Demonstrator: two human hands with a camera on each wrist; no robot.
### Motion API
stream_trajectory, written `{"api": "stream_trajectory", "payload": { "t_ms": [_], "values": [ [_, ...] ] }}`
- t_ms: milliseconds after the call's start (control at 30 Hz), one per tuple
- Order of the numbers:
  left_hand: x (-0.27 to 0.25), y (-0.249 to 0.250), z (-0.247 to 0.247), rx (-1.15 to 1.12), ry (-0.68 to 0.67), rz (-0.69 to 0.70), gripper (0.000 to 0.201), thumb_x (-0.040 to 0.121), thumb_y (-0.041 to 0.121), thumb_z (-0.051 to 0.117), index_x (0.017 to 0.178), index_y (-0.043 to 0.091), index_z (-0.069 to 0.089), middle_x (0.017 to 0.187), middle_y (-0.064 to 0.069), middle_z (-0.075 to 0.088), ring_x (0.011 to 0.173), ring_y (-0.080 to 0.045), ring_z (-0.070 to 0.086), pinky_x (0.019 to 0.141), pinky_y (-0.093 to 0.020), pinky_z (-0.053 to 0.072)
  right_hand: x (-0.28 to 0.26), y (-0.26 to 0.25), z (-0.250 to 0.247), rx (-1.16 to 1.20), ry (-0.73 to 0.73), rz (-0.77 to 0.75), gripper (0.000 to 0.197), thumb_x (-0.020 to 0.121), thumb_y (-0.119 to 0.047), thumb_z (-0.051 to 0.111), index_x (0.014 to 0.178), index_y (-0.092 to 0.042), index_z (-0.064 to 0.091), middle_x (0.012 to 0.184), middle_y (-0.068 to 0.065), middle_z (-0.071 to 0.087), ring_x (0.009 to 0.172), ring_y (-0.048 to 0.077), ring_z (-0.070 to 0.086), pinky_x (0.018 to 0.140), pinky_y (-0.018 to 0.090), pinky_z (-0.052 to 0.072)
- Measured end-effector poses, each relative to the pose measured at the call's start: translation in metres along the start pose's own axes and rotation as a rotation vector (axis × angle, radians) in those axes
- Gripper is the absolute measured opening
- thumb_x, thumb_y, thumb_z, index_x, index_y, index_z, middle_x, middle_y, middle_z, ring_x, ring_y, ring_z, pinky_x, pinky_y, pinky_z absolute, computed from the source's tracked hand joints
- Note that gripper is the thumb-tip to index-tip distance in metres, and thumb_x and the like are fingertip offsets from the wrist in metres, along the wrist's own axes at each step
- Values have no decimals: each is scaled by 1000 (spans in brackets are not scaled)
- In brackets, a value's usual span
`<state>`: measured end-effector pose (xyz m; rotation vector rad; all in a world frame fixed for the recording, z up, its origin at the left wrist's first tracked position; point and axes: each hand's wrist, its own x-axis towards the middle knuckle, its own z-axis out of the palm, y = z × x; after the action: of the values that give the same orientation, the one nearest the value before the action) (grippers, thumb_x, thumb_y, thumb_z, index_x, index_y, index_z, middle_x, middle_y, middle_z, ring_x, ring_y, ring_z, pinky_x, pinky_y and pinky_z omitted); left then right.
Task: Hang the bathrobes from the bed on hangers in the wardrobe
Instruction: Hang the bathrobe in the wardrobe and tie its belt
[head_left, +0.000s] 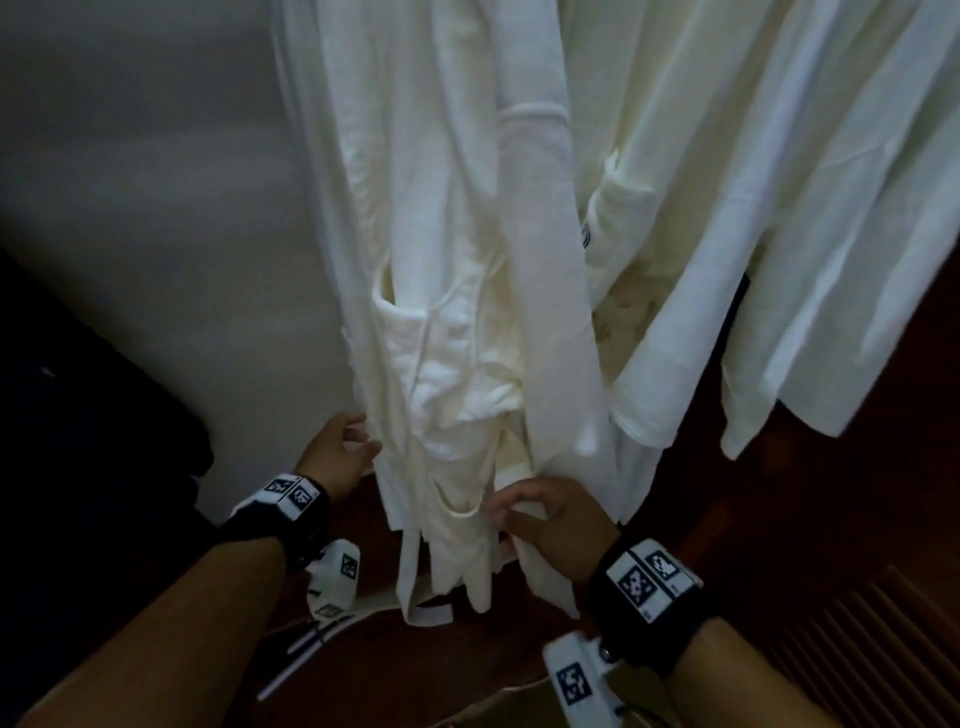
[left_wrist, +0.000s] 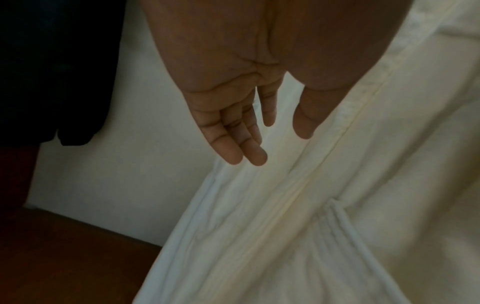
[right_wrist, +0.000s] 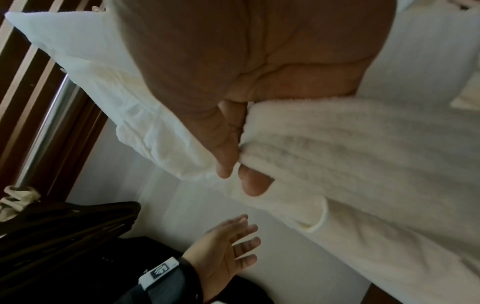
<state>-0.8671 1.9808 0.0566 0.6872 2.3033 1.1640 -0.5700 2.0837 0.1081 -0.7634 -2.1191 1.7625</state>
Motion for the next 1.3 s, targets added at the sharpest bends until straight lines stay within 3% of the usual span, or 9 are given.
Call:
{"api": "stream_trajectory", "payload": {
  "t_ms": [300, 500, 700, 767, 1000, 1100, 1167, 1233, 1300],
  "values": [
    [55, 24, -34, 127, 90, 72, 60, 87, 23, 69, 140, 18, 41, 131, -4, 53, 111, -30, 58, 90, -40, 50, 33, -15, 25, 9, -85, 85, 8, 83, -23, 75, 89, -28, 79, 90, -9, 74, 63, 15, 65, 67, 33, 56],
    [99, 41, -48, 226, 0, 76, 70, 87, 29, 70, 144, 12, 33, 141, -11, 48, 123, -30, 50, 98, -35, 43, 62, -23, 43, -86, -25, 123, 48, 83, -38, 74, 128, -37, 56, 117, -7, 65, 62, 1, 61, 53, 19, 48],
    [155, 61, -65, 105, 45, 173, 111, 70, 34, 85, 151, 14, 11, 152, -12, 35, 133, -31, 43, 111, -43, 37, 83, -15, 48, -142, 217, 106, 55, 77, -53, 72, 127, -46, 52, 117, -22, 61, 108, 7, 59, 93, 37, 53],
    [162, 62, -67, 108, 55, 172, 117, 68, 40, 85, 152, 19, 6, 153, -11, 32, 136, -32, 39, 112, -46, 34, 81, -16, 48, -160, 242, 106, 55, 79, -48, 74, 129, -44, 50, 121, -28, 56, 113, 0, 53, 97, 26, 47],
    [95, 93, -50, 345, -117, 356, 41, 91, 29, 64, 122, 4, 62, 126, -18, 62, 116, -34, 59, 95, -32, 44, 95, -18, 68, -340, 224, 219, 70, 65, -63, 77, 125, -30, 62, 118, -12, 60, 109, 3, 55, 89, 17, 42],
    [45, 99, -45, 279, -470, 468, 20, 88, 23, 66, 97, 5, 68, 96, -11, 71, 94, -29, 67, 84, -39, 54, 111, -14, 92, -367, 225, 179, 100, 52, -72, 78, 139, -34, 46, 132, -13, 48, 119, 5, 47, 99, 26, 44],
    [22, 98, -50, 96, -728, 511, 20, 81, 19, 63, 96, 9, 70, 91, -3, 74, 90, -20, 70, 82, -35, 56, 121, -10, 106, -329, 320, 122, 78, 59, -65, 76, 127, -33, 57, 123, -7, 59, 112, 8, 56, 94, 31, 51],
    [20, 85, -58, 38, -575, 583, 23, 73, 16, 52, 86, 14, 71, 81, 2, 73, 82, -16, 70, 74, -28, 54, 129, -11, 111, -281, 415, 133, 40, 78, -48, 70, 108, -22, 68, 102, -1, 69, 95, 13, 64, 85, 31, 53],
    [34, 62, -63, -17, -144, 528, 22, 71, 16, 45, 78, 21, 65, 73, 7, 67, 72, -13, 64, 67, -27, 49, 129, -12, 110, -359, 391, 177, 25, 91, -31, 62, 106, -13, 69, 94, -2, 63, 90, 13, 58, 79, 21, 44]
  ]
}}
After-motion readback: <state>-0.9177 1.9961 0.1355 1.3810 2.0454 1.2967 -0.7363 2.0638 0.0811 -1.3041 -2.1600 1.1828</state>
